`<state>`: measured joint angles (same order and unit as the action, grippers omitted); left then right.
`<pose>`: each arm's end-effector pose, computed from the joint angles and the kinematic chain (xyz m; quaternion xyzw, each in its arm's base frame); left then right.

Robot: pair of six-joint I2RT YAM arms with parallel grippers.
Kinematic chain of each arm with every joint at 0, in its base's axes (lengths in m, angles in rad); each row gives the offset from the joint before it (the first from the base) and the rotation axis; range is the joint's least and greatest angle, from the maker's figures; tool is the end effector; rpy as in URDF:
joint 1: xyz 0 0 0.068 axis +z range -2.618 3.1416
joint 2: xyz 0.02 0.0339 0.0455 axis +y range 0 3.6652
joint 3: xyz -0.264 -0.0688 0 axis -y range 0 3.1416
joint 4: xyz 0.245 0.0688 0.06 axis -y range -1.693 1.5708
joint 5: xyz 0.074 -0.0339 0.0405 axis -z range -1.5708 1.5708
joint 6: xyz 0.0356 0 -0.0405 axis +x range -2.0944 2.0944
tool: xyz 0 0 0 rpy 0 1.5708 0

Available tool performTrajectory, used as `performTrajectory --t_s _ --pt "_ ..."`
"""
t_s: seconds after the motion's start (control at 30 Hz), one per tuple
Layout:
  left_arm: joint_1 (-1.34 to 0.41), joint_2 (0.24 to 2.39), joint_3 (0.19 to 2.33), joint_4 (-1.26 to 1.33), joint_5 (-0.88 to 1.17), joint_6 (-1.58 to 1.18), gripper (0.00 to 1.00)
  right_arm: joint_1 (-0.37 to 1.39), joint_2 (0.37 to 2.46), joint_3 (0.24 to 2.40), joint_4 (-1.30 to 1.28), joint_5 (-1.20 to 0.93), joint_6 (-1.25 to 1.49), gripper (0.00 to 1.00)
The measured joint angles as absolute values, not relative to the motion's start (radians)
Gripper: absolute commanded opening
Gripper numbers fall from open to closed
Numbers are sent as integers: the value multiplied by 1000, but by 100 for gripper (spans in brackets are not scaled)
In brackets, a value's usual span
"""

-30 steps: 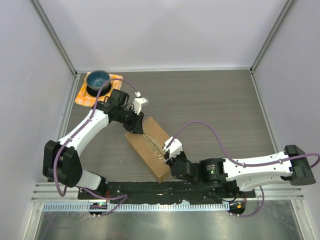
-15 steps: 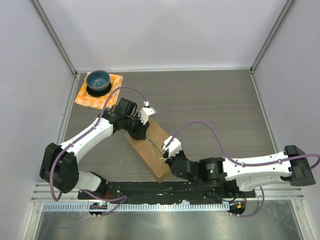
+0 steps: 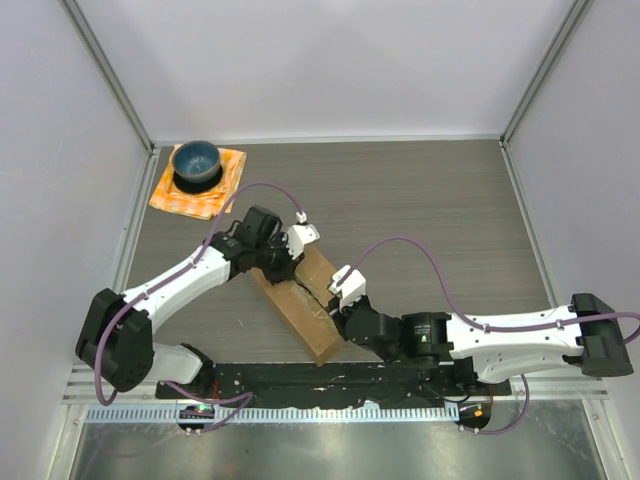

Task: Unpack the express box
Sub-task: Cut the express box at the center of the board.

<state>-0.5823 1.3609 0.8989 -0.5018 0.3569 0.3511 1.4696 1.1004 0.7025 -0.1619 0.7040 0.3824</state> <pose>0.2206 -0.1601 0.2280 0.4699 0.8148 -0.2022 0.2726 0.0467 0.2316 0.2555 -0.2819 0.7893 0.1820 0.5143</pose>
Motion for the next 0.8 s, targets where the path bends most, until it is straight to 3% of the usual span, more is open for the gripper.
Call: performTrajectory --t_s 0.17,0.5,0.8 --pt "-591 1358 895 -497 343 361 23 1456 1097 695 -146 688 383 1" --pt "-600 1356 987 -630 342 370 43 1435 1097 709 -150 651 356 1" --pt "-600 1330 1119 -782 453 316 45 1431 1090 714 -158 643 350 1"
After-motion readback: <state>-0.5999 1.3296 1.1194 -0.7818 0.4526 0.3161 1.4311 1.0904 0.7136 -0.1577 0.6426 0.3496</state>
